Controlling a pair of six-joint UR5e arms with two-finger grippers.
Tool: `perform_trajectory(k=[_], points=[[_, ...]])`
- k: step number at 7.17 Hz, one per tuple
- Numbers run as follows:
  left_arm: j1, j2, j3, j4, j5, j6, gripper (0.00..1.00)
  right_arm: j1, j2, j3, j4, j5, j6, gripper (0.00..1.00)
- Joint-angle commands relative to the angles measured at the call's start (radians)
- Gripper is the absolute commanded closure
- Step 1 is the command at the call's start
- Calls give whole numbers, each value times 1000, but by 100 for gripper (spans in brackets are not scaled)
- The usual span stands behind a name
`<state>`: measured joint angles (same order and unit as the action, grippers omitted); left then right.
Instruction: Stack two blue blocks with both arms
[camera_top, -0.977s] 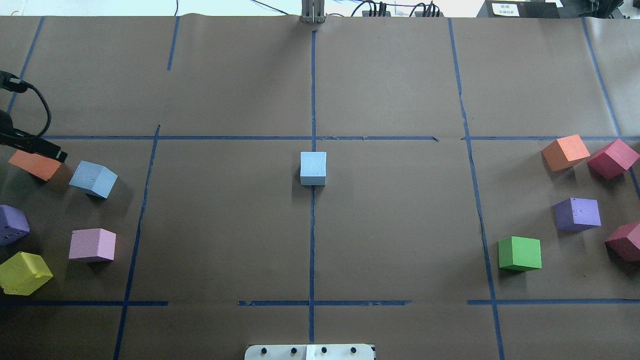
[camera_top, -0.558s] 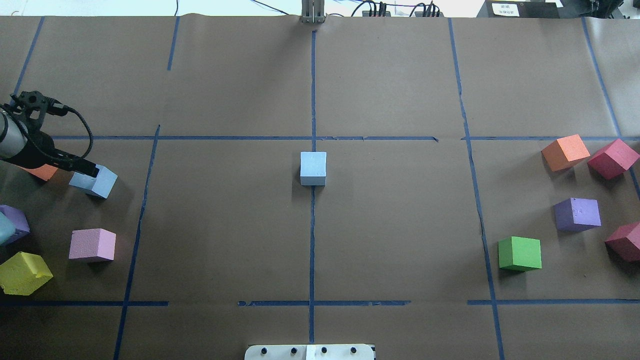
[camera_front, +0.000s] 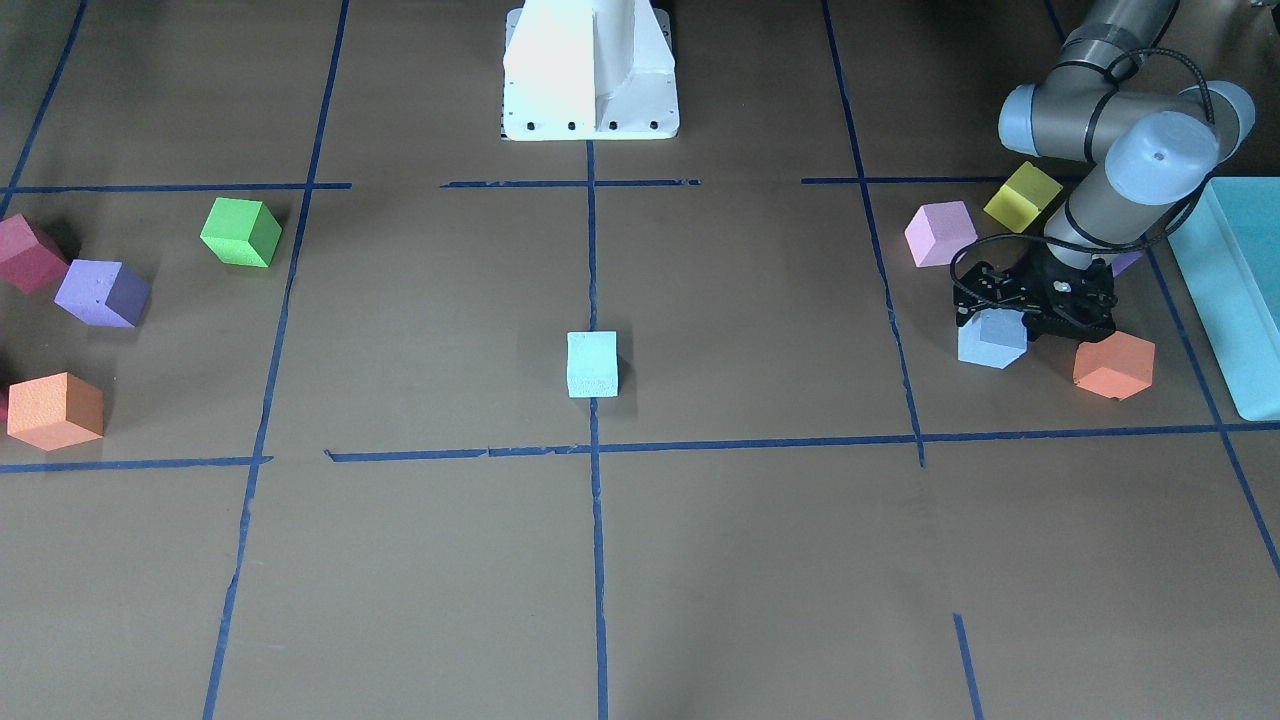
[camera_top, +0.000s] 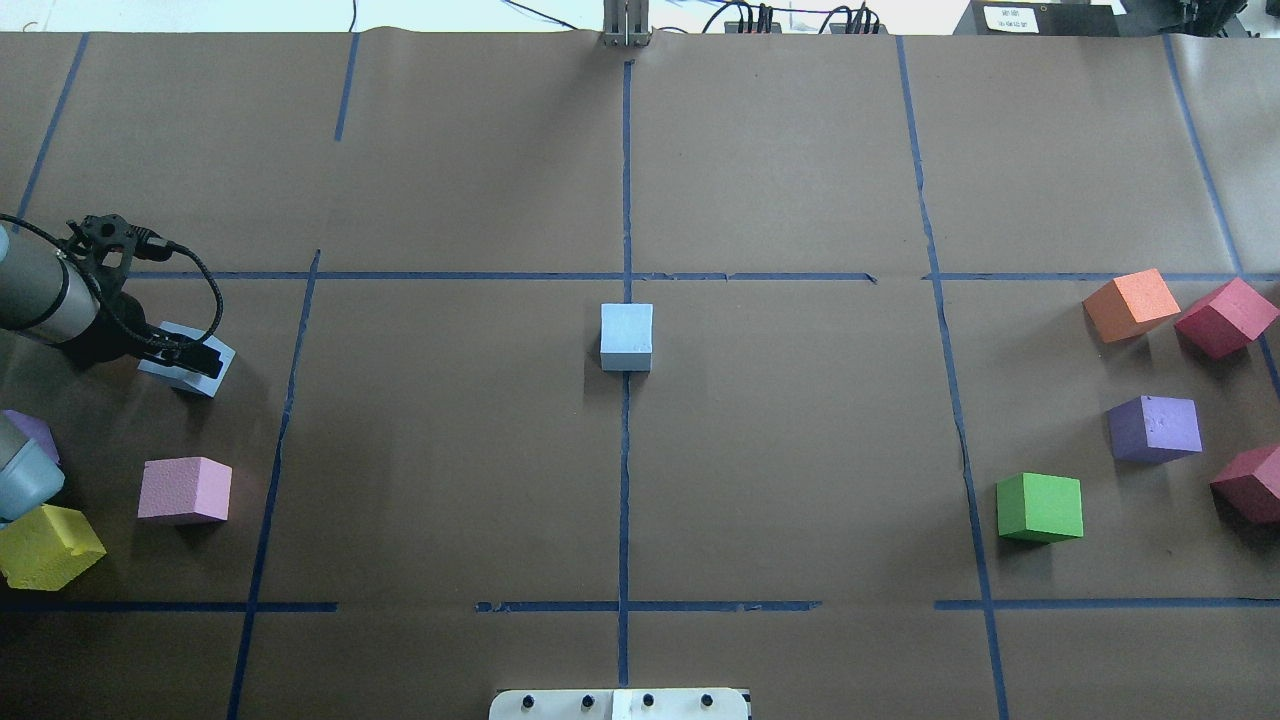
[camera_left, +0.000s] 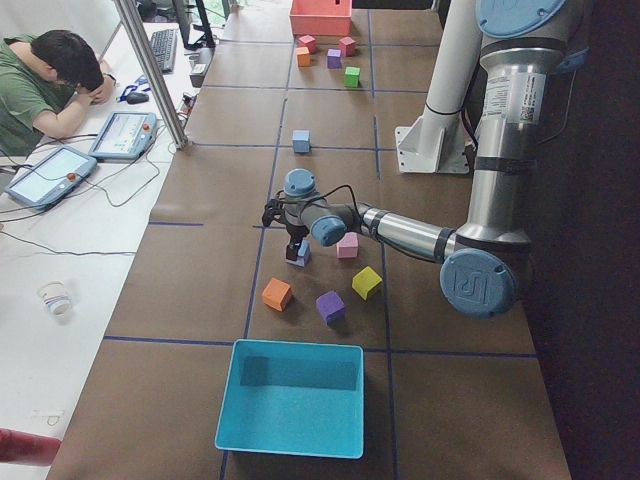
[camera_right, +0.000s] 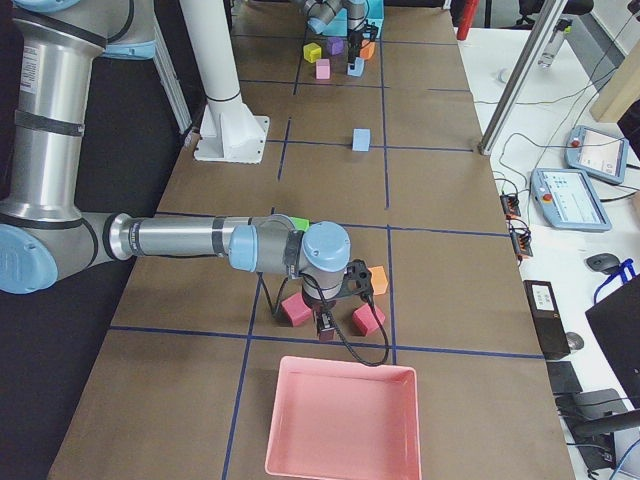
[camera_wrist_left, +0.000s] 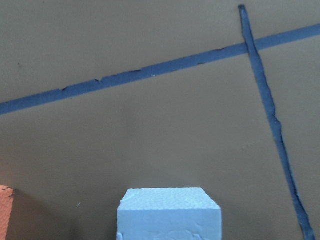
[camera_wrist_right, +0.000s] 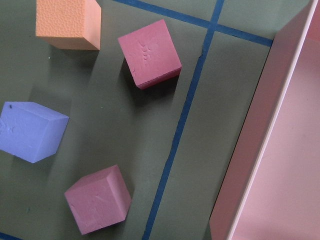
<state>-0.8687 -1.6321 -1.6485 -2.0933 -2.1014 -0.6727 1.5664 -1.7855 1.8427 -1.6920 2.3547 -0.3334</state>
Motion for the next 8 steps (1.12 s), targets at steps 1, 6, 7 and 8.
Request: perform_trajectory(k=[1,6,7,8], points=[[14,-2,12,-1,1,-1,9,0,0,1,0,0,1,1],[24,-70,-36,27,-9,-10,46,0,0,0,0,0,2,1],[20,-128,-86,149,-9,-27,46,0,-2,0,0,0,2,1],[23,-247,-143,352,-3,-88,46,0,-2,1,0,0,4,1]])
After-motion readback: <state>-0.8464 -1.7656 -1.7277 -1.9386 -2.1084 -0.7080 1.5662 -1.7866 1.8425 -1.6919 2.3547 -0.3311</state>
